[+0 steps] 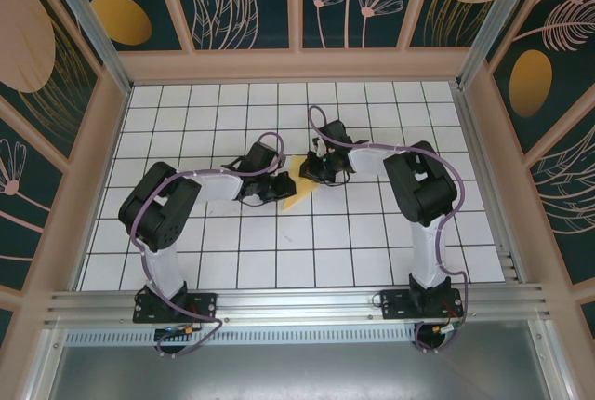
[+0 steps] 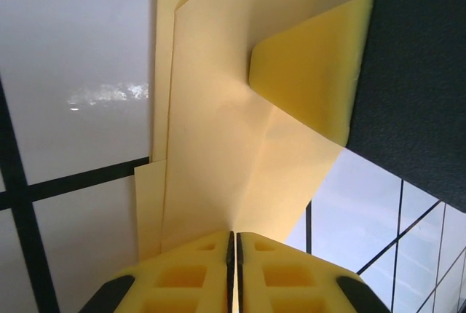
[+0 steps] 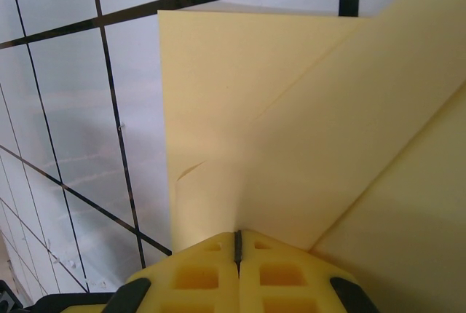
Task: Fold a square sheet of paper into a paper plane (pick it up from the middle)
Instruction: Fourth fold the wing at the center of the table.
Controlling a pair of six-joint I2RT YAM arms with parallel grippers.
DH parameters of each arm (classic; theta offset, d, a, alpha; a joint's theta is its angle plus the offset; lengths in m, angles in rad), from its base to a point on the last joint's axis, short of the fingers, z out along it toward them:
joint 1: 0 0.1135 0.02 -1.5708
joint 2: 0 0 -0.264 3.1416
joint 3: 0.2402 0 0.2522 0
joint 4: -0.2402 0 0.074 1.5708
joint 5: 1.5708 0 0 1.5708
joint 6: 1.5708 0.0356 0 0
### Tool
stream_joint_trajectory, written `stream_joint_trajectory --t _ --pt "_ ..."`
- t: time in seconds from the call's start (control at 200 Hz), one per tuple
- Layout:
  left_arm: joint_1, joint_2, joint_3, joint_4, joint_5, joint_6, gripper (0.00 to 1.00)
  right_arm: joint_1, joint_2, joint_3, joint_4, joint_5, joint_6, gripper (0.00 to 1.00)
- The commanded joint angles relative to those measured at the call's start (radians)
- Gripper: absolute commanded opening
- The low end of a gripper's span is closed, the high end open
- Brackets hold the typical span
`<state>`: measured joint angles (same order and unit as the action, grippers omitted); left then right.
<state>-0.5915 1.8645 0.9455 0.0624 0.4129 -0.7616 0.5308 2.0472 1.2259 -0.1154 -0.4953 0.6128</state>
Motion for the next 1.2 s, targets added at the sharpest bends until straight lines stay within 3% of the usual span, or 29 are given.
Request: stream_joint_trajectory --t 0.0,0.325,0.781,1.191 --pt "-0.007 0.025 -0.005 -0.048 -0.022 0.021 0.11 0.001 0.079 -0.008 -0.064 0.099 0.010 0.02" --pt "-0.006 0.035 -0.024 -0.087 -0.071 0.038 0.10 0.001 0.082 -0.006 -0.066 0.100 0.010 0.02" --pt "-0.007 -0.089 -0.052 -0.026 0.015 -0.011 0.14 0.000 0.084 -0.002 -0.070 0.099 0.005 0.02" --pt "-0.011 -0.078 -0.093 -0.021 0.038 -0.018 0.14 0.000 0.092 -0.002 -0.072 0.096 0.004 0.02"
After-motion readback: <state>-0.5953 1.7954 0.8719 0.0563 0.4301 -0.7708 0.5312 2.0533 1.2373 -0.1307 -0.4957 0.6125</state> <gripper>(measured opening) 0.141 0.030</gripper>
